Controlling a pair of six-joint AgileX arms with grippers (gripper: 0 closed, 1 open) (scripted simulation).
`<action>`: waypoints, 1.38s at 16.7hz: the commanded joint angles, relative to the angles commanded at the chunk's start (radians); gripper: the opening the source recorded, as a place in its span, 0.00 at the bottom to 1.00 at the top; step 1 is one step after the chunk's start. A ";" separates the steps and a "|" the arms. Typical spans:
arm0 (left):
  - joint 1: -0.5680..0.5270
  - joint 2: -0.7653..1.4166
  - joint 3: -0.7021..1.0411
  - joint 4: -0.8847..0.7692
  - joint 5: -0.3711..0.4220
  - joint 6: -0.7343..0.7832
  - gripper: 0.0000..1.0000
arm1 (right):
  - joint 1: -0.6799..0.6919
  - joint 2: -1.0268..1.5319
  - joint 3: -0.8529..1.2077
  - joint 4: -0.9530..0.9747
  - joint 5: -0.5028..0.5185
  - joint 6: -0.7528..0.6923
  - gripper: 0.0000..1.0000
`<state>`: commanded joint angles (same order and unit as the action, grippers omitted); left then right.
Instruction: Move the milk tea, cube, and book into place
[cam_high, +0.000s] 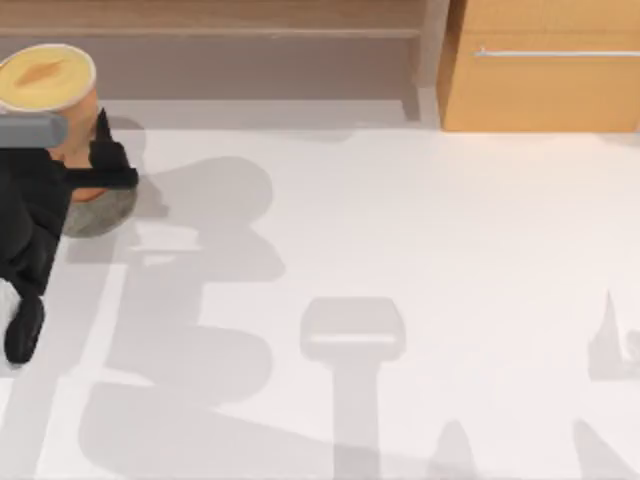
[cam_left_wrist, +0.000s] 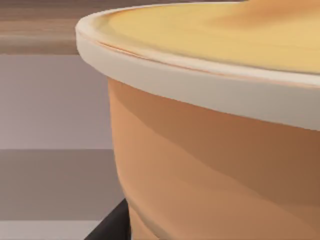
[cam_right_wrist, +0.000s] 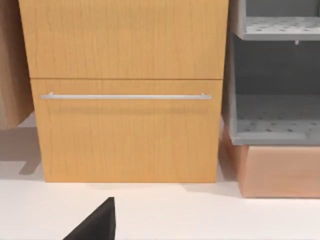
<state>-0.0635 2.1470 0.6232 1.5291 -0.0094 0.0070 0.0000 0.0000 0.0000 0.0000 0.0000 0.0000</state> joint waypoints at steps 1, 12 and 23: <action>0.000 0.000 0.000 0.000 0.000 0.000 0.83 | 0.000 0.000 0.000 0.000 0.000 0.000 1.00; -0.001 0.000 0.000 0.000 0.000 0.000 1.00 | 0.000 0.000 0.000 0.000 0.000 0.000 1.00; -0.002 -0.033 -0.122 0.085 -0.004 0.000 1.00 | 0.000 0.000 0.000 0.000 0.000 0.000 1.00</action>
<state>-0.0654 2.1139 0.5014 1.6137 -0.0132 0.0075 0.0000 0.0000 0.0000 0.0000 0.0000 0.0000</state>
